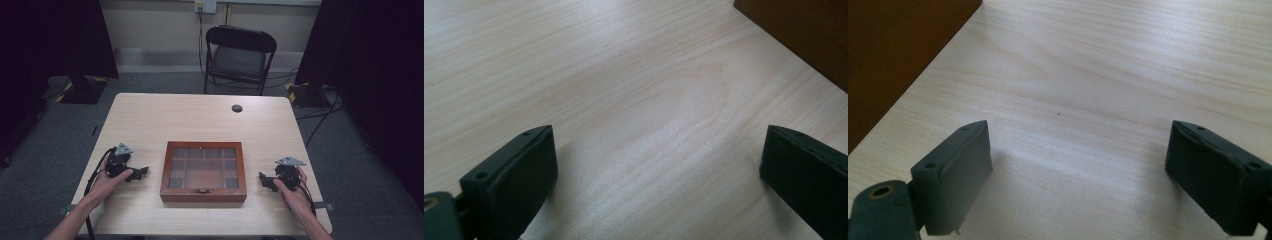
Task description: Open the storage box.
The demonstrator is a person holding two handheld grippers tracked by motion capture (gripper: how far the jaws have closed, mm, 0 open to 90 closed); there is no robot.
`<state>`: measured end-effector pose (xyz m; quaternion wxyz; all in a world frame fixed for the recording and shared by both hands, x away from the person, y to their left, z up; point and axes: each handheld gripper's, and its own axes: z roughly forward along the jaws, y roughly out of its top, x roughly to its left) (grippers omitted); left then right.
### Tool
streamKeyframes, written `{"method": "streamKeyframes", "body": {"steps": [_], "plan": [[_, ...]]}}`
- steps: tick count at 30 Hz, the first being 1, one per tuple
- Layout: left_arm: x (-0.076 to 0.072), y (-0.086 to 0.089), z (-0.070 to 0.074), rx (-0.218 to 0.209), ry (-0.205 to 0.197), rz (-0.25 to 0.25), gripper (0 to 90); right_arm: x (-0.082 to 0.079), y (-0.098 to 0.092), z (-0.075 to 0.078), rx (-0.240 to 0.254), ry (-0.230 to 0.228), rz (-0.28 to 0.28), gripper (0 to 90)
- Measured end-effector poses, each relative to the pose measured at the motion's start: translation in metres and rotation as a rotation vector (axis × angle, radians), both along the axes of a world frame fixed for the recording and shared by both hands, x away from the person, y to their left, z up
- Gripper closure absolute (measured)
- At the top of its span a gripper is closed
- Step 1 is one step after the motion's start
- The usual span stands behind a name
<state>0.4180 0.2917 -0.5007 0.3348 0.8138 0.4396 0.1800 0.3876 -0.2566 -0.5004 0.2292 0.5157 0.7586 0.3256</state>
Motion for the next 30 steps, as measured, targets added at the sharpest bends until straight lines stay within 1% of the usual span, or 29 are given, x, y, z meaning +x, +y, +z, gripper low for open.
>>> {"method": "streamKeyframes", "body": {"steps": [3,4,5,6,7,9,10,11,12,13,14,15,16,17,18,20,21,22,23,24,26,27,28,29,30], "plan": [[0.0,-0.001,0.001,0.004,0.004,0.001,5.7,0.0,0.0,0.0,0.0,0.0,0.0,10.5],[0.0,-0.001,0.002,0.012,0.007,-0.004,5.7,0.0,0.0,0.0,0.0,0.0,0.0,10.6],[0.0,-0.002,0.003,0.012,0.004,-0.012,7.8,0.0,0.0,0.0,0.0,0.0,0.0,10.5],[-0.001,-0.002,0.003,0.006,0.005,-0.011,13.1,0.0,0.0,0.0,0.0,0.0,0.0,10.6],[-0.001,-0.002,0.004,0.008,0.003,-0.015,13.1,0.0,0.0,0.0,0.0,0.0,0.0,10.6],[-0.001,-0.002,0.006,0.012,0.015,-0.027,17.6,0.0,0.0,0.0,0.0,0.0,0.0,10.5],[-0.001,-0.002,0.007,0.013,0.021,-0.032,17.1,0.0,0.0,0.0,0.0,0.0,0.0,10.5],[-0.001,-0.003,0.007,0.001,0.017,-0.024,17.1,0.0,0.0,0.0,0.0,0.0,0.0,10.5],[-0.003,-0.003,0.011,0.008,0.008,-0.038,19.5,0.0,0.0,0.0,0.0,0.0,0.001,10.5],[-0.003,-0.003,0.011,0.008,0.008,-0.038,20.4,0.0,0.0,0.0,0.0,0.0,0.001,10.5],[-0.004,-0.004,0.013,-0.004,-0.004,-0.031,20.4,0.0,0.0,0.0,0.0,0.0,0.0,10.6],[-0.005,-0.004,0.016,-0.01,-0.013,-0.043,21.1,0.0,0.0,0.0,0.0,0.0,0.0,10.6],[-0.007,-0.005,0.021,-0.036,-0.017,-0.05,21.4,0.0,0.0,0.0,0.0,0.0,0.0,10.6],[-0.007,-0.005,0.021,-0.036,-0.017,-0.05,21.6,0.0,0.0,0.0,0.0,0.0,0.0,10.6],[-0.008,-0.008,0.026,-0.058,-0.011,-0.083,21.9,0.0,0.0,0.0,0.0,0.0,0.001,10.6],[-0.009,-0.01,0.029,-0.062,-0.009,-0.087,21.5,0.0,0.0,0.0,0.0,0.0,0.001,10.6],[-0.01,-0.012,0.032,-0.079,-0.009,-0.093,21.5,0.0,0.0,0.0,0.0,0.0,0.0,10.5],[-0.012,-0.015,0.037,-0.107,-0.021,-0.101,22.4,0.0,0.0,0.0,0.0,0.0,0.001,10.6],[-0.012,-0.015,0.037,-0.107,-0.021,-0.101,23.1,0.0,0.0,0.0,0.0,0.0,0.001,10.6],[-0.014,-0.017,0.041,-0.102,-0.031,-0.114,23.1,0.0,0.0,0.0,0.0,0.0,0.001,10.6],[-0.016,-0.02,0.047,-0.133,-0.045,-0.139,23.6,0.0,0.0,0.0,0.0,0.0,0.001,10.5],[-0.017,-0.021,0.048,-0.144,-0.051,-0.142,24.2,0.0,0.0,0.0,0.0,0.001,0.004,10.6],[-0.017,-0.022,0.049,-0.142,-0.05,-0.152,27.2,0.001,0.0,0.0,0.0,0.001,0.008,10.5],[-0.018,-0.024,0.051,-0.144,-0.045,-0.167,27.2,0.001,0.0,0.0,0.0,0.001,0.008,10.5],[-0.02,-0.026,0.054,-0.158,-0.04,-0.182,27.0,0.001,0.0,0.0,0.0,0.0,0.008,10.6]]}}
